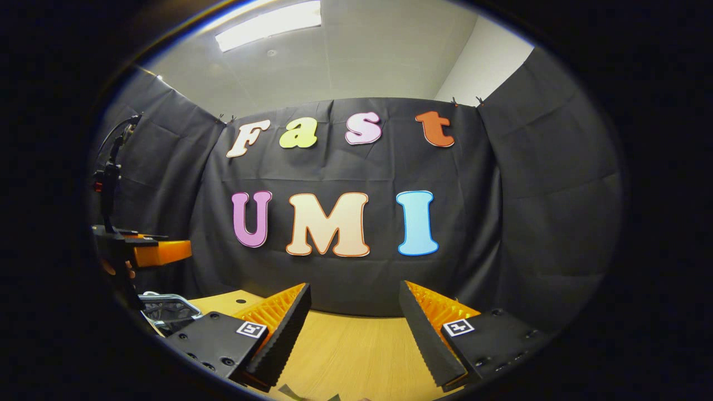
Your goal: First open the suitcase, pack the skin care products into it, and then close the suitcase.
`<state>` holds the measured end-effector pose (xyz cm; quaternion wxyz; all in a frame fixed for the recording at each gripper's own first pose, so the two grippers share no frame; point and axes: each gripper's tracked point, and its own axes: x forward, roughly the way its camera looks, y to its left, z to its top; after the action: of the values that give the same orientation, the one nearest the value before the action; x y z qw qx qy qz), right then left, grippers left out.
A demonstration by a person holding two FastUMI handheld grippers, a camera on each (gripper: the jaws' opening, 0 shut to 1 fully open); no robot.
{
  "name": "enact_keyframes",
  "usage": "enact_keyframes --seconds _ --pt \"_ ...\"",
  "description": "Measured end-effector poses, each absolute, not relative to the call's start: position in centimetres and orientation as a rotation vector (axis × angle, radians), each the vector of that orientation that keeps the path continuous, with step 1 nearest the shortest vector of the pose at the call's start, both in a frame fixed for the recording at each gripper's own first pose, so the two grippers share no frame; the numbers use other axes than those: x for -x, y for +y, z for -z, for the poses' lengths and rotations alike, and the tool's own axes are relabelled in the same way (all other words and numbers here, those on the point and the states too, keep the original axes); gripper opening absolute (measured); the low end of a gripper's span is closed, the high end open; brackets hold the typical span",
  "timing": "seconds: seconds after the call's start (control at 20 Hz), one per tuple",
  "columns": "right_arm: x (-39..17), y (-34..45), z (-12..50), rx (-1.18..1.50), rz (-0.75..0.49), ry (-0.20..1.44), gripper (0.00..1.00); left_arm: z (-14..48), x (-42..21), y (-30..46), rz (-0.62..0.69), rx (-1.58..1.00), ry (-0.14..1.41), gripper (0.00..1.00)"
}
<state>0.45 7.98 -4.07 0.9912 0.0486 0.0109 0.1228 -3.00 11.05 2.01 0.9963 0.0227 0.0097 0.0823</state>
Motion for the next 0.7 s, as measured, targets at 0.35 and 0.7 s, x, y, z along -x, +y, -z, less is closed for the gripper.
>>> enact_keyframes --seconds 0.35,0.7 --pt "0.8 7.2 5.6 -0.099 -0.266 0.034 0.98 0.3 3.4 5.0 -0.082 -0.038 0.05 0.94" --pt "1.4 6.0 6.6 -0.088 -0.276 0.05 0.98 5.6 3.4 -0.9 0.053 -0.024 0.161 0.94"
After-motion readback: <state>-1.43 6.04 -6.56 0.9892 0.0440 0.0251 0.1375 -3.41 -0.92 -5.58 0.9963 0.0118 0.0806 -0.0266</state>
